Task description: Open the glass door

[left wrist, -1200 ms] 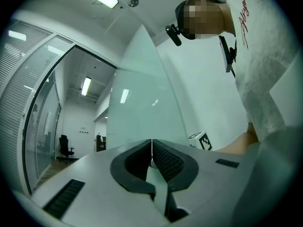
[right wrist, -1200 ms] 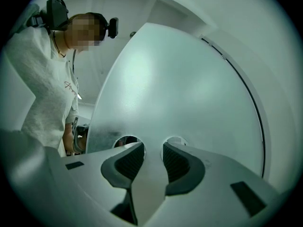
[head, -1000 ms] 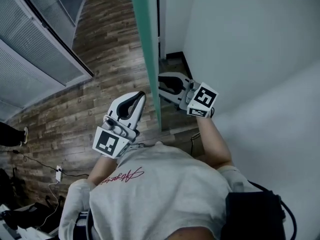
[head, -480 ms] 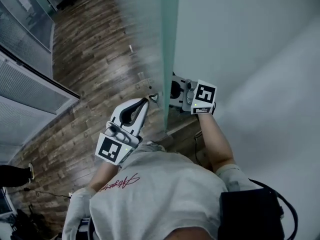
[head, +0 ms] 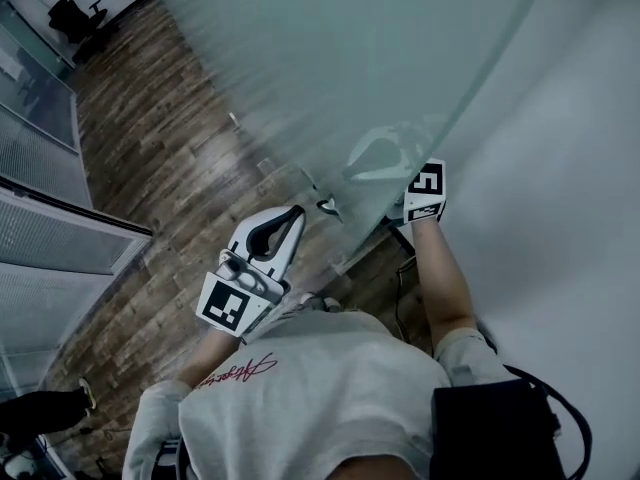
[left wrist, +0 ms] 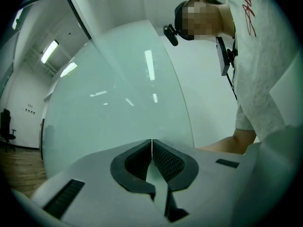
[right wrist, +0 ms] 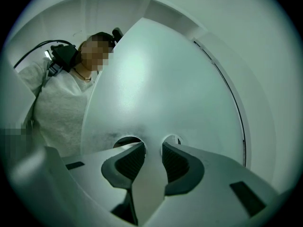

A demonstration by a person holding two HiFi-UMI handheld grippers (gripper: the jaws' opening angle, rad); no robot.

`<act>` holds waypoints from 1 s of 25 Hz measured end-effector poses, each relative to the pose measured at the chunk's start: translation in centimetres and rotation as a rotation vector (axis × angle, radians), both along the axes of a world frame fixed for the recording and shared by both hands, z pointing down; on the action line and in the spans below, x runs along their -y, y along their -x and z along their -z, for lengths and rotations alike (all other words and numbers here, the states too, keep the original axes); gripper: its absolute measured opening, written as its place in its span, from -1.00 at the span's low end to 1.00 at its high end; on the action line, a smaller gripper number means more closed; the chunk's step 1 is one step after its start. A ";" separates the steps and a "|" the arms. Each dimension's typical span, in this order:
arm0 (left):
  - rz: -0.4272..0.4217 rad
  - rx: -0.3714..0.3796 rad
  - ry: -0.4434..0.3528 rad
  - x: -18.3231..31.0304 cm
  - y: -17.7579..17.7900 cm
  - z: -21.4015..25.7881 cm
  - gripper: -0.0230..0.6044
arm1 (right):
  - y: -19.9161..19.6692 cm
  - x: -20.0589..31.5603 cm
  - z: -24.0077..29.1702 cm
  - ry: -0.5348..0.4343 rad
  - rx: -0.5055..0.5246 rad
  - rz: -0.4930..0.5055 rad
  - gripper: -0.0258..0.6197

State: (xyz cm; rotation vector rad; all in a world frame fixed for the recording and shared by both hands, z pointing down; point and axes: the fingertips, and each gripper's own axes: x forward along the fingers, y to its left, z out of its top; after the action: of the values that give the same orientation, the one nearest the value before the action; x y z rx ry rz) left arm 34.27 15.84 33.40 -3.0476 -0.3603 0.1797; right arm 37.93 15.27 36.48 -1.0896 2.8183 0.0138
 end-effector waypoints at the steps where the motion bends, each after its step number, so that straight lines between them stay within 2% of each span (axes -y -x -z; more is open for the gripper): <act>1: -0.017 0.011 -0.002 -0.5 -0.7 -0.3 -0.87 | -0.8 -0.3 -0.2 0.000 0.009 0.005 -0.53; 4: -0.055 0.066 -0.041 -2.1 -3.9 -1.2 -0.87 | -4.2 -1.5 -0.4 -0.011 0.040 0.011 -0.53; 6: -0.055 0.072 -0.043 -2.3 -5.0 -1.1 -0.87 | -5.2 -1.7 0.1 -0.024 0.054 0.006 -0.53; 9: -0.014 0.037 -0.002 -2.2 -5.8 -0.3 -0.87 | -5.4 -1.7 0.2 -0.022 0.047 0.023 -0.53; 13: 0.048 -0.011 0.041 -3.4 -9.0 1.3 -0.87 | -8.4 -2.6 0.5 -0.001 0.018 0.071 -0.54; 20: 0.137 -0.005 0.040 -3.9 -8.2 0.8 -0.87 | -8.8 -3.1 0.1 0.008 0.028 0.123 -0.54; 25: 0.177 -0.012 0.044 -3.6 -6.8 1.2 -0.87 | -8.8 -3.4 0.2 0.017 0.032 0.101 -0.54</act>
State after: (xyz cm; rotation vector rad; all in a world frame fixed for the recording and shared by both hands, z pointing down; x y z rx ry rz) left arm 41.03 19.44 32.16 -3.0985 -0.0862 0.1974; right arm 46.70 18.63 36.29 -0.9404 2.8461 -0.0359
